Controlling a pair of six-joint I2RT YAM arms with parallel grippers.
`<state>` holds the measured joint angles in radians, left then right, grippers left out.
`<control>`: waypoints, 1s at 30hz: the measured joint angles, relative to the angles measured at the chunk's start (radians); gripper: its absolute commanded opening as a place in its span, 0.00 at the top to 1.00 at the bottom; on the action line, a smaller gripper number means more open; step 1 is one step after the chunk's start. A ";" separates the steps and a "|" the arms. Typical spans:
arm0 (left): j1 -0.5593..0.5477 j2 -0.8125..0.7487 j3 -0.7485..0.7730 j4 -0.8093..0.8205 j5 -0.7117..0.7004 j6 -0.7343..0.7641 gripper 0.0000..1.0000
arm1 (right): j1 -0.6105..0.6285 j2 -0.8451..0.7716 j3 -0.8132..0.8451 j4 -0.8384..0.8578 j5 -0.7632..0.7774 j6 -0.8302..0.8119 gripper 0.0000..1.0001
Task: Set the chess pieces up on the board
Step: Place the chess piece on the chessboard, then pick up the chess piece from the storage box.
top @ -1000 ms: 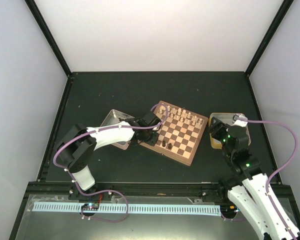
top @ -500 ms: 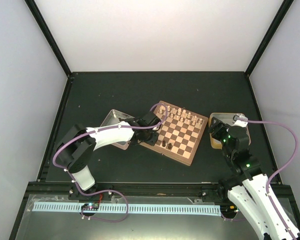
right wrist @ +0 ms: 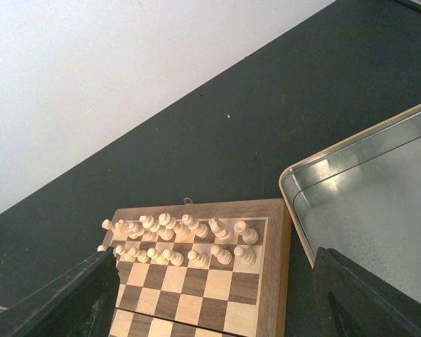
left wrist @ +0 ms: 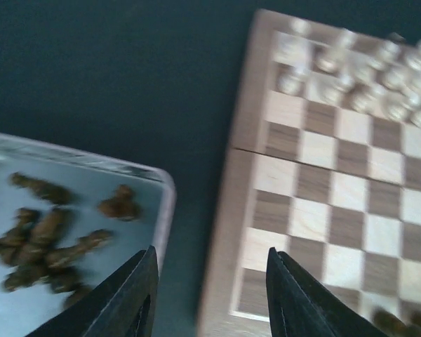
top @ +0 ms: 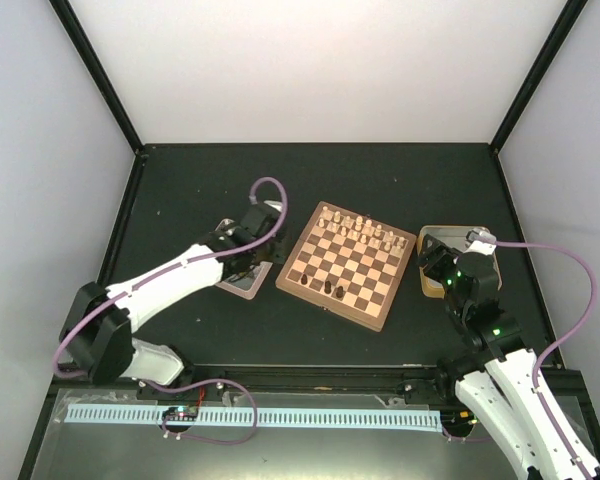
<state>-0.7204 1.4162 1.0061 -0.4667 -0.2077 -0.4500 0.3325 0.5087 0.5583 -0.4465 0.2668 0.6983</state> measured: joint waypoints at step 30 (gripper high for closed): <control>0.357 0.153 -0.173 0.078 0.082 -0.102 0.86 | 0.000 0.002 0.000 -0.003 0.000 0.000 0.25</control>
<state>-0.3637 1.5696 0.8333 -0.3885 -0.1261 -0.5522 0.3325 0.5106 0.5583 -0.4492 0.2665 0.6979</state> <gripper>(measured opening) 0.199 0.752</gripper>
